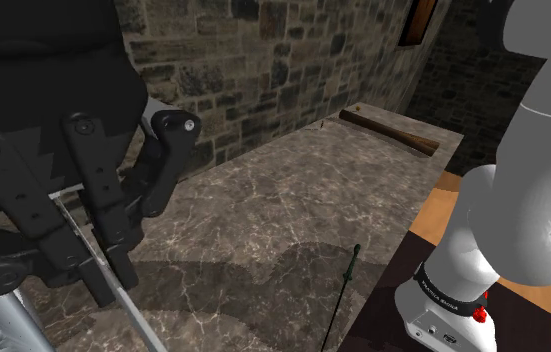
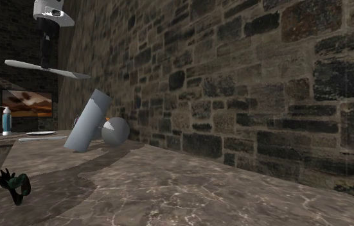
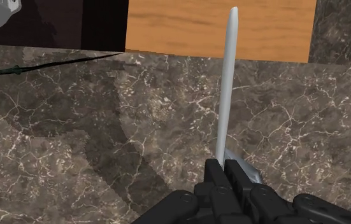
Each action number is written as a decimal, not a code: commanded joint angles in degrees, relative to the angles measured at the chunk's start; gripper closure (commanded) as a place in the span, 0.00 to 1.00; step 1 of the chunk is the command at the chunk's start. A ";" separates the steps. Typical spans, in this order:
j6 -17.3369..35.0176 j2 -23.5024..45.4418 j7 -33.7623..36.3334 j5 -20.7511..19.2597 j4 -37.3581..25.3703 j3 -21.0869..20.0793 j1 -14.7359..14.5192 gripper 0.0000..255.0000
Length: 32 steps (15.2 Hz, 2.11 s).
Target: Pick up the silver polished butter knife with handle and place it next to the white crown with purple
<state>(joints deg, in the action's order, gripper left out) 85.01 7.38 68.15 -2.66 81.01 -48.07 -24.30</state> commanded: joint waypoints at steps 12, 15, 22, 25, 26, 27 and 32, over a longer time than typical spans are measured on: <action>10.98 -3.85 -2.16 2.85 13.63 0.66 1.88 1.00; 13.34 -4.14 -2.40 3.07 16.20 0.73 2.00 1.00; 18.73 -4.13 -2.58 3.08 21.59 0.80 2.08 1.00; 21.00 -3.86 -2.51 2.87 23.67 0.80 2.04 1.00; 21.75 -3.73 -2.47 2.77 24.33 0.80 2.02 1.00; 22.50 -3.58 -2.41 2.66 24.98 0.80 2.00 1.00; 26.21 -2.60 -1.99 1.89 28.02 0.82 1.82 1.00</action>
<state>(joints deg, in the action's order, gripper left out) 110.41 4.52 66.11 -0.56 108.43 -47.29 -22.47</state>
